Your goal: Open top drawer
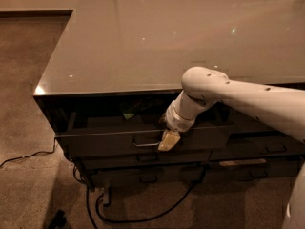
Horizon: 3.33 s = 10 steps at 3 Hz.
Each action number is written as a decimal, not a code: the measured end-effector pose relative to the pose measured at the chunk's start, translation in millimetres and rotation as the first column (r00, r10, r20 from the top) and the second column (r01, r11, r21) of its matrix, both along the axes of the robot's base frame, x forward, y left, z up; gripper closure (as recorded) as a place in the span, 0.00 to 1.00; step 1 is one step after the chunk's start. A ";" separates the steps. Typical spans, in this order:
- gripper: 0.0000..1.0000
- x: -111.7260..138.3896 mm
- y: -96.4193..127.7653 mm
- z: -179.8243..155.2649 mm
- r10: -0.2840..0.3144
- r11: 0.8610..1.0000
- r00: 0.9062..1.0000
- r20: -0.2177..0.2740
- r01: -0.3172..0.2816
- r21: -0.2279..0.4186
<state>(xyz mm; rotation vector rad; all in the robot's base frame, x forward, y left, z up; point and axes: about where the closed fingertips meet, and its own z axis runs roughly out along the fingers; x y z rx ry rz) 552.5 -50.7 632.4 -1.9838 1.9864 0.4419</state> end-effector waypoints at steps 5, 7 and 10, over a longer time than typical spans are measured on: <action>0.00 -144.6 -65.7 26.7 -0.253 0.960 0.965 -0.064 0.242 -0.141; 0.00 -168.1 -70.6 23.3 -0.265 0.954 0.960 -0.088 0.248 -0.169; 0.00 -144.6 -62.2 42.2 -0.125 0.989 0.985 -0.115 0.133 0.065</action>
Offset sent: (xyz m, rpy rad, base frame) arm -0.1680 -0.0886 0.0188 -0.1641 0.0957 -0.2695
